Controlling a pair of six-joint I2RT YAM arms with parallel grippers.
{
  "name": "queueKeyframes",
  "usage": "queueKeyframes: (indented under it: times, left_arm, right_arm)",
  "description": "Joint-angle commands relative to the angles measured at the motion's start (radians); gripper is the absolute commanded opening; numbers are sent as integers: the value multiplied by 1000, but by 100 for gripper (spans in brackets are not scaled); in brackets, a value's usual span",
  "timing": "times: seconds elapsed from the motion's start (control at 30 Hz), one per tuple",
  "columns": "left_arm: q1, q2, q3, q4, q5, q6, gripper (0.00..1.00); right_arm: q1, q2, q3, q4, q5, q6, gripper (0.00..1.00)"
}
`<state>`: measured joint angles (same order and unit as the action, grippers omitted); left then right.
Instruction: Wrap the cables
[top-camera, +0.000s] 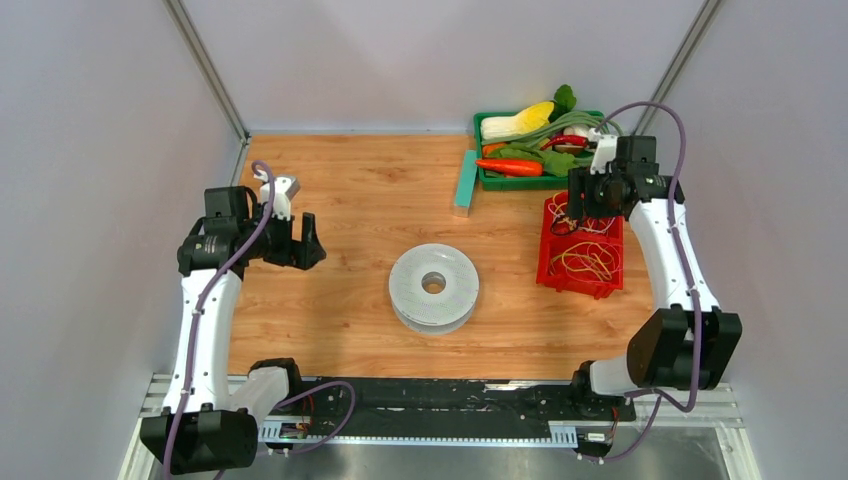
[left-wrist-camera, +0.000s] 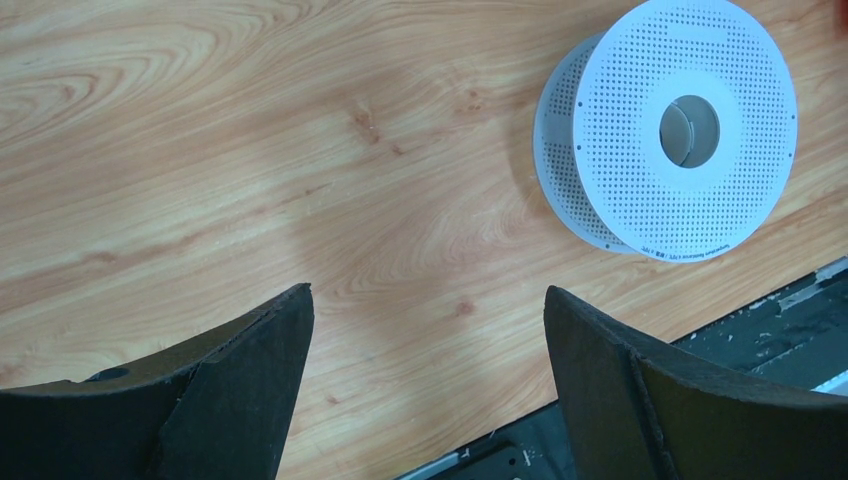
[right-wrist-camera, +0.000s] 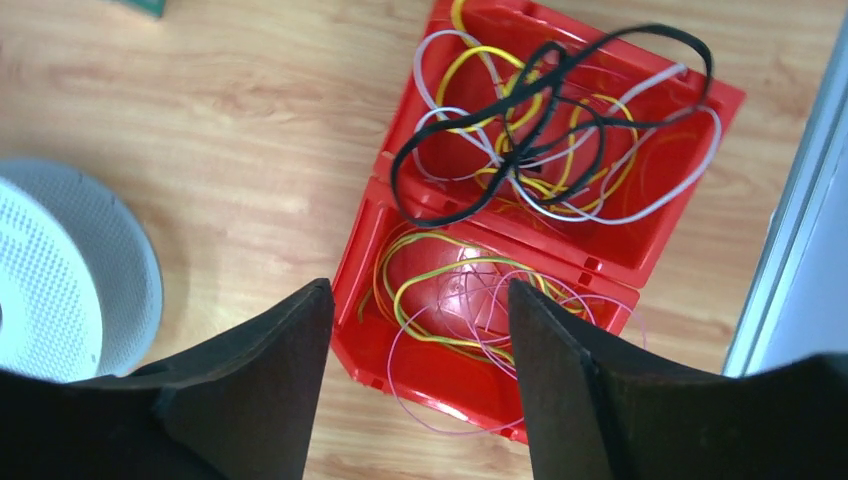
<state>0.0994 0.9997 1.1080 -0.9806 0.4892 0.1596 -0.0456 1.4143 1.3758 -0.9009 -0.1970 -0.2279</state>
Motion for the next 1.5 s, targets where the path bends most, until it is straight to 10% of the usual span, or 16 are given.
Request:
queueKeyframes:
  times: [0.0,1.47]
  left_arm:
    - [-4,-26,0,66,17,-58,93]
    - [-3,-23,-57,161,9,-118,93]
  right_arm:
    - [-30,11,-47,187,71,222,65]
    - [-131,327,-46,479,34,556,49]
